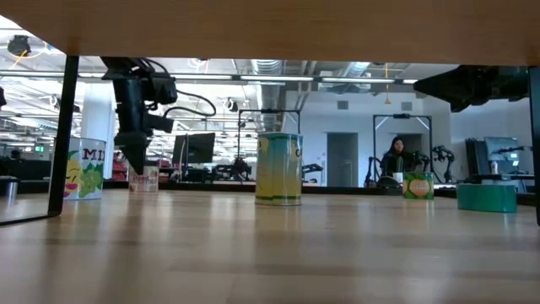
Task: Pick and place cans onto a shelf
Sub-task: Put the canned tomatoes on the shelf
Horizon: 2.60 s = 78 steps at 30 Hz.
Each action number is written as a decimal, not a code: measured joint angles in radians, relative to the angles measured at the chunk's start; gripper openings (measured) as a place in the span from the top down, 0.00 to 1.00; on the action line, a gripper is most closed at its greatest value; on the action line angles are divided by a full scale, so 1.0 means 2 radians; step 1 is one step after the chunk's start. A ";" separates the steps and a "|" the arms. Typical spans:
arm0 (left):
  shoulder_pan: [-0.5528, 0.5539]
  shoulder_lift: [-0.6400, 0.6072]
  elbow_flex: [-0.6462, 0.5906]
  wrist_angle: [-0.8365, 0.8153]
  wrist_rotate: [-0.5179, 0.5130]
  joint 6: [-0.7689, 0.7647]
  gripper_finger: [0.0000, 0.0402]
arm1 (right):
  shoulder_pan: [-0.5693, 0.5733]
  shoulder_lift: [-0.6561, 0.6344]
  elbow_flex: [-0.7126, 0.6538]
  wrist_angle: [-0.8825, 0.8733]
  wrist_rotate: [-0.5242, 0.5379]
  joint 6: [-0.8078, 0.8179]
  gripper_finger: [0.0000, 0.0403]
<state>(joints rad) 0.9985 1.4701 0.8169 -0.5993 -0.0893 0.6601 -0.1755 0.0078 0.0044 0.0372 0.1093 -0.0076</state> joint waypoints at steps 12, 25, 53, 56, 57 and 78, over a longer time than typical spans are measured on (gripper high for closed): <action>0.000 -0.021 0.003 -0.019 0.005 0.029 0.97 | 0.000 0.000 0.000 0.000 0.000 0.000 0.93; -0.130 -0.155 0.153 -0.276 0.057 -0.125 1.00 | 0.000 0.000 0.000 0.000 0.000 0.000 0.93; -0.771 0.133 0.564 -0.349 -0.011 -0.610 1.00 | 0.000 0.000 0.000 0.000 0.000 0.000 0.93; -0.785 0.164 0.583 -0.356 0.004 -0.638 1.00 | 0.000 0.000 0.000 0.000 0.000 0.000 0.93; -0.789 0.172 0.586 -0.356 0.009 -0.644 1.00 | 0.000 0.000 0.000 0.000 0.000 0.000 0.93; -0.849 0.199 0.591 -0.328 0.024 -0.703 1.00 | 0.000 0.000 0.000 0.000 0.000 0.000 0.93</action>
<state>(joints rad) -0.6994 1.8683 1.9984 -1.2552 -0.0418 -0.7453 -0.1756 0.0078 0.0044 0.0371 0.1096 -0.0075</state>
